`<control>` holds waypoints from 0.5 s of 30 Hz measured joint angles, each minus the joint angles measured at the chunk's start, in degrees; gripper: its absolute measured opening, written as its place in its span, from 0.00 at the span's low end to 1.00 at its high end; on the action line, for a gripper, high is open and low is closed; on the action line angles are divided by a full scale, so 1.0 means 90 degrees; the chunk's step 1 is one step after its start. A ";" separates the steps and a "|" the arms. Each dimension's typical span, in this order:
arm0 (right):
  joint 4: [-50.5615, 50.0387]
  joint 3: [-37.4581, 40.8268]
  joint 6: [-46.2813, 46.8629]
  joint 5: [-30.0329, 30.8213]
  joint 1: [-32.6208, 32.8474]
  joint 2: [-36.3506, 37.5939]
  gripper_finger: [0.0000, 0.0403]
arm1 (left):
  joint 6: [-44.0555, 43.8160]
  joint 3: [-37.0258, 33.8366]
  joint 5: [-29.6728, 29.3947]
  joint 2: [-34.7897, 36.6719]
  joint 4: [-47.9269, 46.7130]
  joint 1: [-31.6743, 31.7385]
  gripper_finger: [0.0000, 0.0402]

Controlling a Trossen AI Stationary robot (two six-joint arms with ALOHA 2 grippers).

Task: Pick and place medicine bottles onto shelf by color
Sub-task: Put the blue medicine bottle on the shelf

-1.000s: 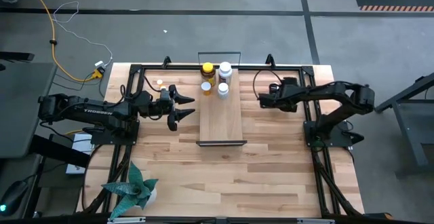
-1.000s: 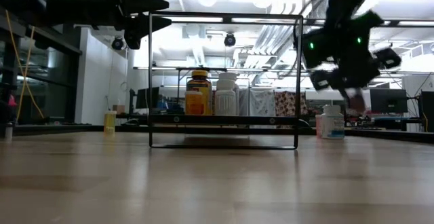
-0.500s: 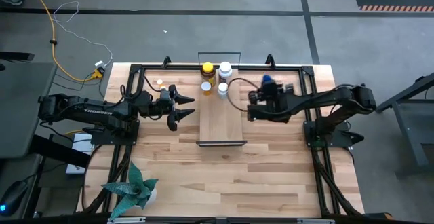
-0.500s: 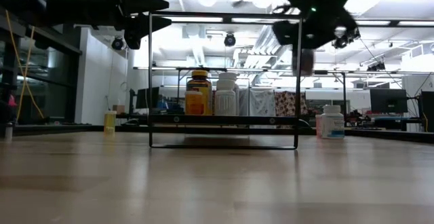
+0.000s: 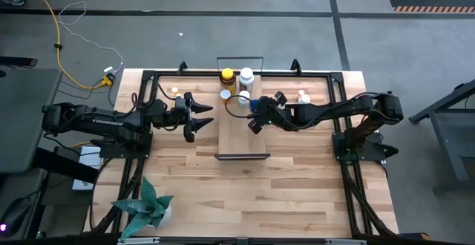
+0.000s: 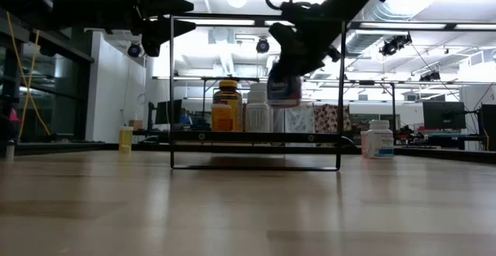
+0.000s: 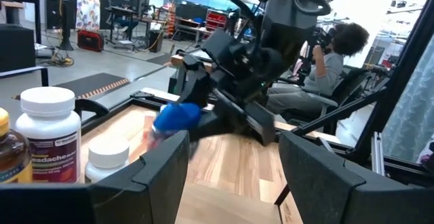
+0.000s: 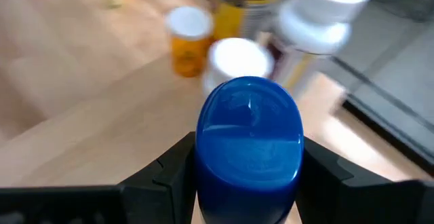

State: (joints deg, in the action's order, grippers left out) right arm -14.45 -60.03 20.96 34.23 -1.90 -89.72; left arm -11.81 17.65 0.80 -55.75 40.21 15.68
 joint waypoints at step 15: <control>0.0344 0.0000 -0.0206 -0.1033 -0.0294 -0.0414 0.42 | -0.0002 0.0000 0.0000 0.0000 0.0004 -0.0002 0.54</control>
State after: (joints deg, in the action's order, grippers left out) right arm -11.35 -60.03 19.11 24.93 -4.55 -93.45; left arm -11.84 17.65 0.80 -55.75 40.25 15.66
